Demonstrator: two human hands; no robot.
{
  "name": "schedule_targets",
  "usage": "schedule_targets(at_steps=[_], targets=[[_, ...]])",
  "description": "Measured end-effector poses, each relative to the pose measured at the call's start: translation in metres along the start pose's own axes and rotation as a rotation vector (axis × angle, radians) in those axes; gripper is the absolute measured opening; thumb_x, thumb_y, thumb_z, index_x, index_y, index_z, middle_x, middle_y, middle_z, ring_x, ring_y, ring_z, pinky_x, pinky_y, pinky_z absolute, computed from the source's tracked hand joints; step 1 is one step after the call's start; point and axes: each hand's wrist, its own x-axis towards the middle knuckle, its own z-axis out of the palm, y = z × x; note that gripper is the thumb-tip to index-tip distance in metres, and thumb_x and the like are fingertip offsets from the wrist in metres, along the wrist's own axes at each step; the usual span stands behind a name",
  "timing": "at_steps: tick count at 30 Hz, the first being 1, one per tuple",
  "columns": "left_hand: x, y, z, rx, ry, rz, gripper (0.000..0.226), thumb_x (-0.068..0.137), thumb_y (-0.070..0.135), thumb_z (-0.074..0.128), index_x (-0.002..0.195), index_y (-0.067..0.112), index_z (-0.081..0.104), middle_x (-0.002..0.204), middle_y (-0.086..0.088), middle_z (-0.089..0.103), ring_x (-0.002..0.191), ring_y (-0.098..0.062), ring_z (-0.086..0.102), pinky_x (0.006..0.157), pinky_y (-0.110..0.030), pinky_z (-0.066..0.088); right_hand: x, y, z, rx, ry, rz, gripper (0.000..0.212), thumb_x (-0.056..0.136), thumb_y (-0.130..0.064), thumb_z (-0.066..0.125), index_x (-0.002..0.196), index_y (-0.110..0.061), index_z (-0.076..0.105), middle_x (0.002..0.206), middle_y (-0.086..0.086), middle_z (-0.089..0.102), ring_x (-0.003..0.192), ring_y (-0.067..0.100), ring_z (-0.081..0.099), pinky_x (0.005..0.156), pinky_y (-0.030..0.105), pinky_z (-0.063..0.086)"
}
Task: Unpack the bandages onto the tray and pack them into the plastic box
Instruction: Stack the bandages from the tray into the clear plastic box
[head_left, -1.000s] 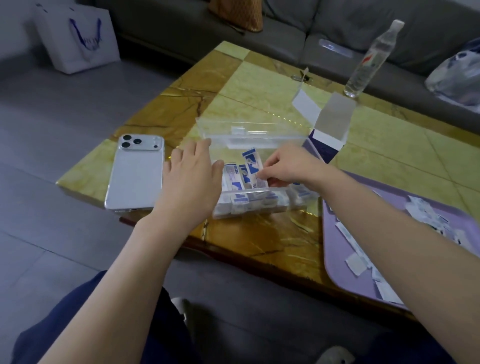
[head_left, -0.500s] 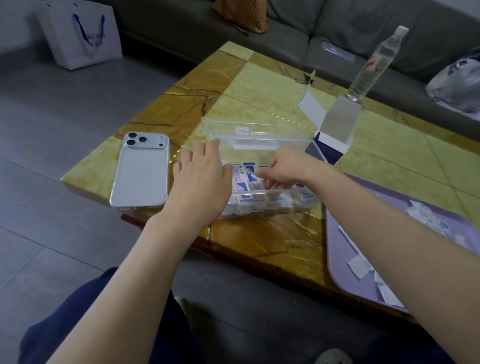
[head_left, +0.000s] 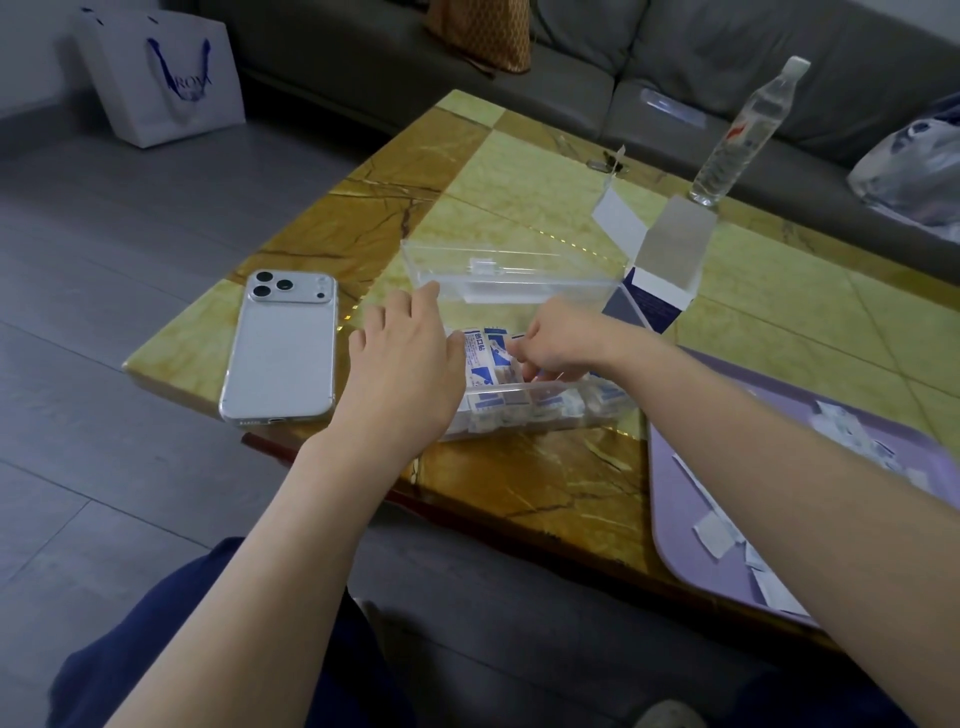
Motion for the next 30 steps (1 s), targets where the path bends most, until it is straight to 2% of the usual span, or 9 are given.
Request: schedule_targets(at_steps=[3,5,7,10,13,15,19,23,30], targets=[[-0.001,0.002,0.001,0.039,0.039,-0.002,0.052,0.099,0.028,0.035,0.147,0.015,0.018,0.145,-0.010,0.030,0.133,-0.028,0.025,0.107,-0.040,0.023,-0.005,0.005,-0.003,-0.061,0.102,-0.033,0.024,0.095,-0.018,0.050,0.091,-0.003,0.067,0.074,0.002,0.064,0.061,0.018,0.057,0.062,0.029,0.049],[-0.001,0.008,0.001,0.060,0.118,0.016,0.048,0.099,0.025,0.037,0.144,0.017,0.024,0.141,-0.009,0.032,0.130,-0.027,0.028,0.104,-0.041,0.024,-0.013,0.013,-0.005,-0.017,0.278,-0.105,0.028,0.095,-0.025,0.048,0.096,-0.005,0.067,0.080,0.004,0.067,0.065,0.019,0.057,0.068,0.034,0.051],[-0.002,0.015,0.001,0.042,0.240,0.073,0.042,0.097,0.019,0.040,0.139,0.018,0.033,0.136,-0.007,0.037,0.123,-0.025,0.034,0.100,-0.040,0.025,-0.028,0.020,-0.005,0.084,0.489,-0.217,0.022,0.095,-0.026,0.048,0.100,-0.012,0.065,0.090,0.000,0.066,0.079,0.018,0.059,0.076,0.035,0.051],[-0.007,0.033,0.005,-0.027,0.376,0.241,0.035,0.093,0.009,0.045,0.128,0.016,0.047,0.124,-0.006,0.047,0.113,-0.022,0.042,0.090,-0.031,0.026,-0.051,0.042,-0.005,0.136,0.762,-0.360,0.015,0.094,-0.022,0.050,0.103,-0.015,0.060,0.086,-0.006,0.054,0.080,0.013,0.051,0.070,0.027,0.045],[-0.014,0.058,0.022,-0.124,0.318,0.443,0.029,0.090,0.003,0.047,0.117,0.010,0.055,0.111,-0.007,0.052,0.102,-0.024,0.049,0.085,-0.030,0.036,-0.066,0.082,-0.003,0.124,0.925,-0.363,0.013,0.093,-0.018,0.052,0.104,-0.011,0.057,0.083,-0.005,0.047,0.075,0.012,0.046,0.062,0.018,0.037],[-0.019,0.072,0.038,-0.142,0.215,0.567,0.028,0.086,0.003,0.046,0.111,0.007,0.057,0.106,-0.009,0.054,0.093,-0.026,0.053,0.080,-0.039,0.046,-0.072,0.112,0.000,0.136,0.969,-0.309,0.012,0.092,-0.014,0.052,0.103,-0.009,0.055,0.083,-0.002,0.047,0.075,0.016,0.046,0.063,0.022,0.038],[-0.025,0.094,0.073,-0.006,-0.019,0.739,0.025,0.086,0.001,0.051,0.109,0.008,0.058,0.102,-0.009,0.056,0.088,-0.029,0.055,0.075,-0.043,0.046,-0.073,0.182,0.011,0.143,0.859,-0.079,0.017,0.093,-0.014,0.050,0.107,-0.004,0.054,0.097,0.005,0.052,0.091,0.024,0.051,0.080,0.037,0.044],[-0.025,0.108,0.103,0.121,-0.164,0.773,0.032,0.093,0.010,0.046,0.124,0.013,0.050,0.119,-0.006,0.051,0.107,-0.026,0.049,0.087,-0.034,0.036,-0.070,0.238,0.025,0.122,0.568,0.151,0.042,0.094,-0.023,0.050,0.131,-0.003,0.042,0.133,0.019,0.045,0.124,0.032,0.039,0.102,0.037,0.030],[-0.018,0.126,0.135,0.347,-0.268,0.713,0.051,0.101,0.026,0.035,0.147,0.010,0.019,0.152,-0.010,0.022,0.138,-0.024,0.022,0.112,-0.032,0.018,-0.055,0.251,0.025,0.137,0.397,0.077,0.061,0.094,-0.030,0.051,0.145,-0.009,0.024,0.152,0.010,0.027,0.139,0.025,0.026,0.110,0.033,0.023]])
